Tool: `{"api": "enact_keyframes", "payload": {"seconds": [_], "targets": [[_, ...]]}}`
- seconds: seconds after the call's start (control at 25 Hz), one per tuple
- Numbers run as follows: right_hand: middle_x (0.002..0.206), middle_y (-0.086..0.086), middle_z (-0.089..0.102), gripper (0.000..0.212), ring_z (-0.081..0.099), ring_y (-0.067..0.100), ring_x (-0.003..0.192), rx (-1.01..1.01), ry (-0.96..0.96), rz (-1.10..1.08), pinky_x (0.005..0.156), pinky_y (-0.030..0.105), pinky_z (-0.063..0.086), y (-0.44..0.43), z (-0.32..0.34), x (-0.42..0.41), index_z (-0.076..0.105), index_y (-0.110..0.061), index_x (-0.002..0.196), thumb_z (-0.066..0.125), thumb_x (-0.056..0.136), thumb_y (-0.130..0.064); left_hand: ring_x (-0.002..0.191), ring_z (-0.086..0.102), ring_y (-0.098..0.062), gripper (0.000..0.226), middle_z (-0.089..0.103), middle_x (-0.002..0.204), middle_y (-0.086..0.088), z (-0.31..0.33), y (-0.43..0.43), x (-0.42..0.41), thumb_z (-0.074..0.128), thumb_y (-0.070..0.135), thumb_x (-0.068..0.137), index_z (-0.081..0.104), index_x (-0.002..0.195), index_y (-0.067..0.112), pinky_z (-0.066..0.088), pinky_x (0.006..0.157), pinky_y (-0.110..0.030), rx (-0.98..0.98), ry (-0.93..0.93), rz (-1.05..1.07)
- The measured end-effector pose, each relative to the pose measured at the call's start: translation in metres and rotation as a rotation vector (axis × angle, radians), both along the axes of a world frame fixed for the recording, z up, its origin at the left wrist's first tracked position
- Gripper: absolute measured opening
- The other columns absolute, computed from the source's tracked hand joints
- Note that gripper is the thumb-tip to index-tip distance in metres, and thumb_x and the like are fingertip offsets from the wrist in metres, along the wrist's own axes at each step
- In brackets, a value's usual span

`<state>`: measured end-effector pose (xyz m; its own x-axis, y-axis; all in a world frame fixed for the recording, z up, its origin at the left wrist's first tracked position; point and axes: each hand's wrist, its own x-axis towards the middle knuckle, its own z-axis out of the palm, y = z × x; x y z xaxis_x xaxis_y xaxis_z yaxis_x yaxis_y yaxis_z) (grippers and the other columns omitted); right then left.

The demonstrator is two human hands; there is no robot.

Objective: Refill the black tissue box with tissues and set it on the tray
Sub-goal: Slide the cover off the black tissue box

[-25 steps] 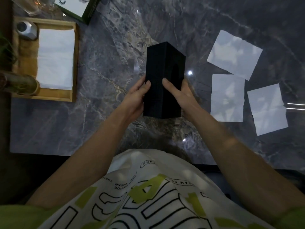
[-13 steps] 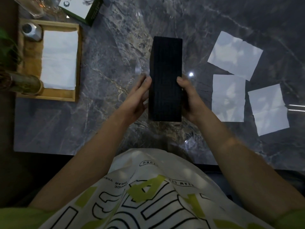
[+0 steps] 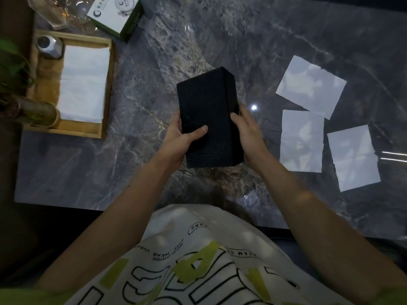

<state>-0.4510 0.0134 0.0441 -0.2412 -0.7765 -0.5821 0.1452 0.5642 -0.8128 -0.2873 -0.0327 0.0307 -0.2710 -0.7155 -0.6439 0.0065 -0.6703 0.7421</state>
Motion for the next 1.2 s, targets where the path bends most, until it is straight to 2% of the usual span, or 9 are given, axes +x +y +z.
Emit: {"api": "enact_keyframes", "payload": {"seconds": [0.12,0.24,0.32,0.48,0.64,0.76,0.92,1.08,1.2], "targets": [[0.136,-0.004,0.052,0.047,0.052,0.009,0.122,-0.041,0.115,0.047,0.107,0.032,0.043,0.001,-0.002,0.004,0.041,-0.021,0.145,0.049,0.100,-0.032,0.119,0.059,-0.020,0.064,0.060,0.130,-0.007,0.000,-0.002,0.004,0.068,-0.003,0.083,0.043,0.137,0.021,0.050,0.100,-0.045,-0.015,-0.014,-0.036],[0.138,-0.001,0.048,0.057,0.049,0.014,0.125,0.006,0.244,0.113,0.108,0.040,0.042,0.004,-0.016,0.003,0.040,-0.029,0.144,0.052,0.093,-0.050,0.120,0.057,-0.019,0.072,0.060,0.129,-0.005,0.000,-0.004,0.006,0.063,-0.007,0.084,0.037,0.144,0.022,0.049,0.102,-0.043,-0.045,-0.069,-0.085],[0.136,-0.001,0.051,0.054,0.052,0.014,0.122,0.065,0.255,0.125,0.106,0.041,0.044,0.005,-0.022,0.003,0.044,-0.031,0.140,0.052,0.091,-0.053,0.121,0.056,-0.017,0.074,0.059,0.129,-0.004,0.000,-0.005,0.008,0.061,-0.010,0.084,0.034,0.147,0.021,0.047,0.104,-0.041,-0.083,-0.122,-0.120],[0.127,0.001,0.060,0.038,0.057,0.017,0.113,0.108,0.351,0.152,0.100,0.039,0.048,0.006,-0.025,0.011,0.051,-0.020,0.135,0.048,0.099,-0.035,0.124,0.054,-0.018,0.078,0.056,0.133,-0.005,-0.002,-0.006,0.009,0.063,-0.011,0.082,0.033,0.148,0.018,0.047,0.104,-0.037,-0.132,-0.205,-0.145],[0.124,0.006,0.061,0.036,0.056,0.024,0.116,0.150,0.428,0.207,0.098,0.040,0.049,0.005,-0.030,0.017,0.051,-0.017,0.132,0.050,0.097,-0.024,0.117,0.055,-0.014,0.066,0.058,0.124,0.000,-0.010,-0.004,0.010,0.060,-0.009,0.083,0.043,0.141,0.018,0.048,0.103,-0.038,-0.255,-0.346,-0.212],[0.129,0.002,0.059,0.050,0.056,0.016,0.114,0.116,0.434,0.238,0.098,0.032,0.047,0.006,-0.027,0.020,0.041,-0.021,0.143,0.053,0.094,-0.018,0.120,0.057,-0.016,0.060,0.061,0.128,-0.004,-0.018,-0.003,0.013,0.057,-0.008,0.083,0.047,0.138,0.014,0.048,0.104,-0.041,-0.309,-0.391,-0.234],[0.132,0.004,0.055,0.063,0.056,0.021,0.117,0.112,0.547,0.283,0.098,0.043,0.050,0.001,-0.025,0.026,0.037,-0.021,0.142,0.064,0.086,-0.033,0.114,0.062,-0.013,0.056,0.066,0.121,0.000,-0.019,-0.001,0.016,0.050,-0.004,0.081,0.056,0.132,0.017,0.052,0.098,-0.039,-0.284,-0.395,-0.197],[0.156,0.013,0.021,0.105,0.028,0.034,0.140,0.196,0.851,0.483,0.107,0.049,0.039,-0.017,-0.016,0.039,0.009,-0.019,0.154,0.066,0.076,-0.061,0.104,0.067,-0.016,0.040,0.071,0.111,-0.002,-0.018,-0.009,0.018,0.045,0.005,0.090,0.064,0.124,0.013,0.057,0.089,-0.036,-0.101,-0.318,-0.026],[0.160,0.020,0.005,0.115,0.011,0.040,0.146,0.211,0.944,0.592,0.113,0.053,0.026,-0.032,-0.012,0.053,0.001,-0.016,0.155,0.065,0.074,-0.067,0.097,0.066,-0.016,0.035,0.069,0.104,-0.002,-0.007,-0.017,0.016,0.038,0.008,0.097,0.061,0.124,0.006,0.057,0.075,-0.024,0.024,-0.258,0.062]]}}
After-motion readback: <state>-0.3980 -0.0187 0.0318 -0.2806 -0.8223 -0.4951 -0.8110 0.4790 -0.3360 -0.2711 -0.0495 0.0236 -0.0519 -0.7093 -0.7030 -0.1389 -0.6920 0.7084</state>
